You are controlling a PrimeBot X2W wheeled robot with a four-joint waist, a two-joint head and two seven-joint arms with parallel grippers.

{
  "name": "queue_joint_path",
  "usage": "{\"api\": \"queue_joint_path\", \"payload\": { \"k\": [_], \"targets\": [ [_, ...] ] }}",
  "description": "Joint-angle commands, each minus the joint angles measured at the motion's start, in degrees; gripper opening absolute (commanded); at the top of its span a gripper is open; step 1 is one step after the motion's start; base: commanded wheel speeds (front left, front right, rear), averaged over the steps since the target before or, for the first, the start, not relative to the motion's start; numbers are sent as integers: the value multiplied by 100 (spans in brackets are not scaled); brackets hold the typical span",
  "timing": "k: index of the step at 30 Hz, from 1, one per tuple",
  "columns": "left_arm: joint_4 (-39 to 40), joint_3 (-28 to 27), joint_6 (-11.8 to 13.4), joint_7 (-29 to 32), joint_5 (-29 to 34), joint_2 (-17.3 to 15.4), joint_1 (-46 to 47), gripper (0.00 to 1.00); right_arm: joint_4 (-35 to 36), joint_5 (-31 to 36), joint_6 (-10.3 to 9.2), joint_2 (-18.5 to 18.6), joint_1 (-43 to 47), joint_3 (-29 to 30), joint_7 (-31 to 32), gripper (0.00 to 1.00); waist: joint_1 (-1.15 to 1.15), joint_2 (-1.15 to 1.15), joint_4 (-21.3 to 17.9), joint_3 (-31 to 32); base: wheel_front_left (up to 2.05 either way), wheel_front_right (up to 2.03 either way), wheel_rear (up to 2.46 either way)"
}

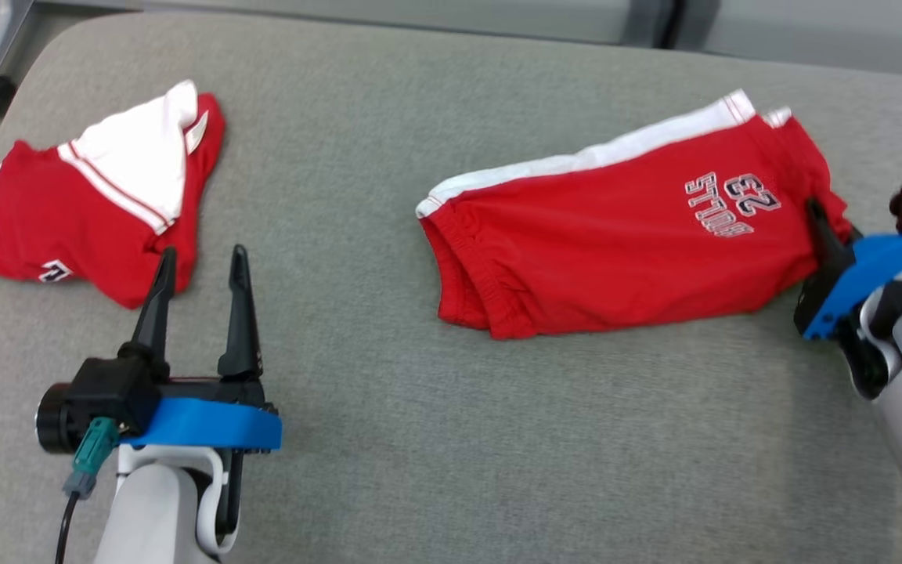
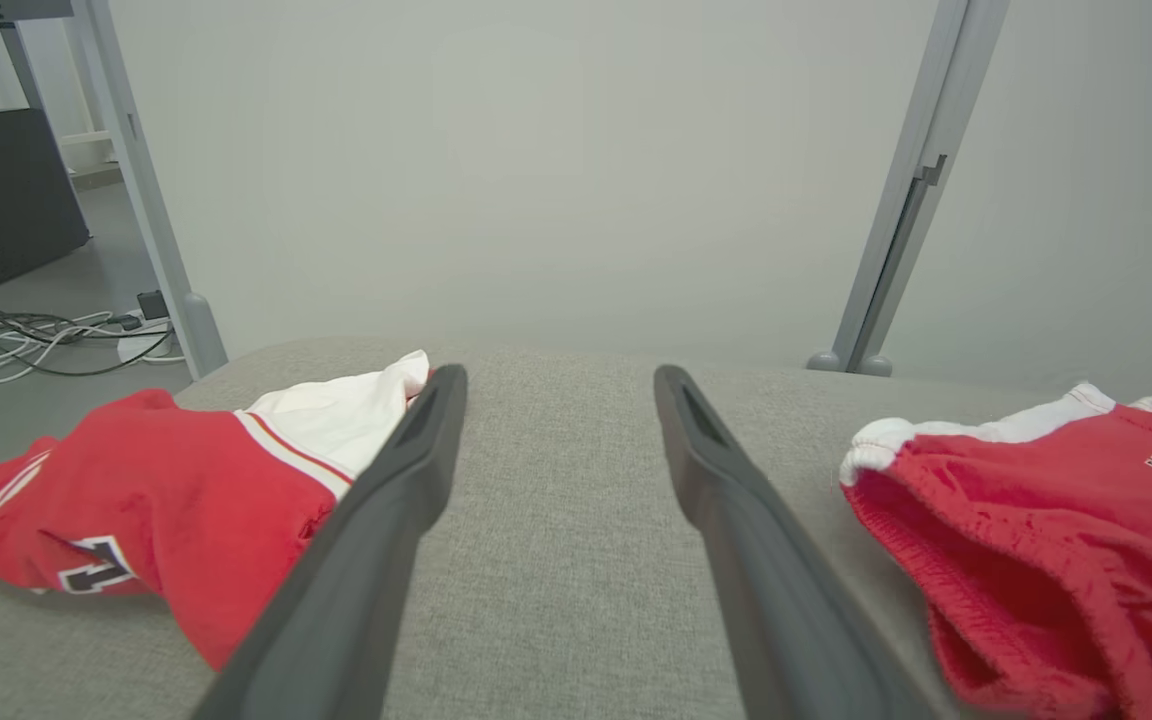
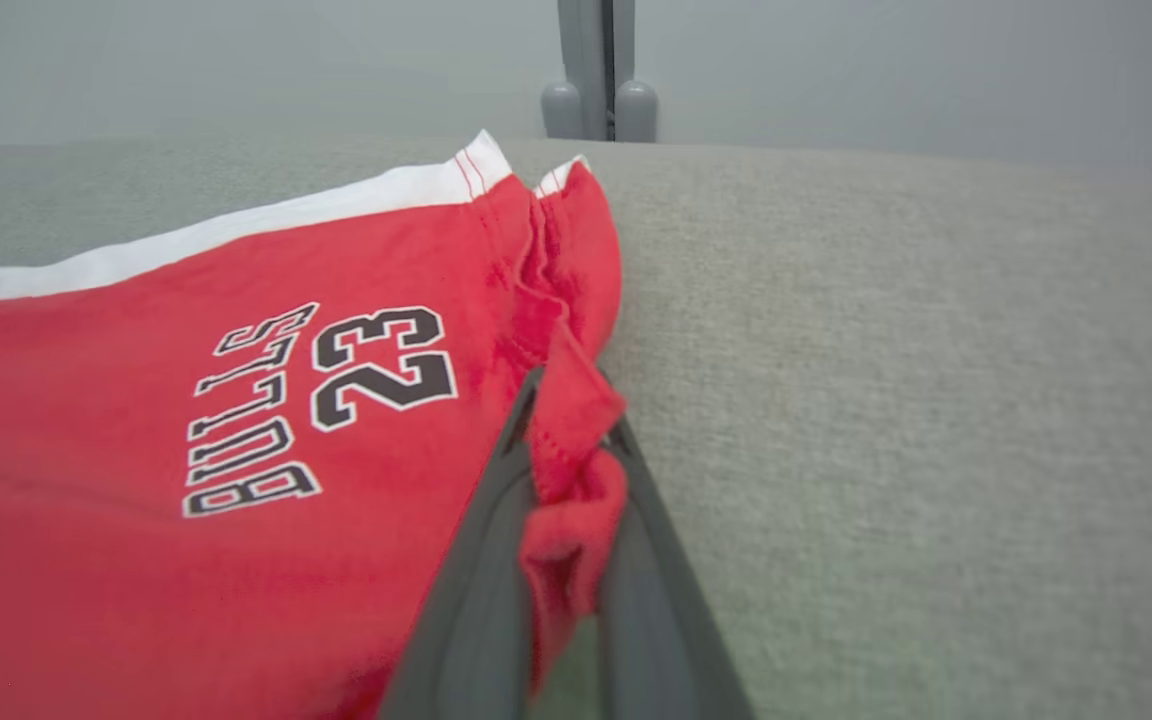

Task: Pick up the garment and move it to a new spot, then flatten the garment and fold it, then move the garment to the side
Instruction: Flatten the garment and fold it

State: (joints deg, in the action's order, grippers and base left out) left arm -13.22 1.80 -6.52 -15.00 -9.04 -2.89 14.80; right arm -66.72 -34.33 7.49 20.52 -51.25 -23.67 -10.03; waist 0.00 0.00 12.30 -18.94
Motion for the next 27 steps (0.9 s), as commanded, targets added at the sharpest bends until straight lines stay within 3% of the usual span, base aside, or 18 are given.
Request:
{"api": "queue_joint_path", "payload": {
  "k": [1, 15, 20, 27],
  "targets": [
    [11, -93, 26, -26, 45, -1, -128, 100, 87, -120, 1, 54, 251, 12, -111, 0, 0, 0, -241, 242, 0, 0, 0],
    [93, -418, -13, -26, 245, 1, -751, 100, 690, -953, 1, 425, 2003, 583, -519, 0, 0, 0, -873, 784, 0, 0, 0],
    [129, -379, -14, -26, 237, 0, -801, 100, 940, -795, 1, 483, 2066, 876, -522, 0, 0, 0, -916, 799, 0, 0, 0],
    [29, -357, -15, -26, 204, 0, -853, 100, 1405, -325, 2, 253, 1993, 1059, -520, 0, 0, 0, -935, 959, 0, 0, 0]
  ]
}}
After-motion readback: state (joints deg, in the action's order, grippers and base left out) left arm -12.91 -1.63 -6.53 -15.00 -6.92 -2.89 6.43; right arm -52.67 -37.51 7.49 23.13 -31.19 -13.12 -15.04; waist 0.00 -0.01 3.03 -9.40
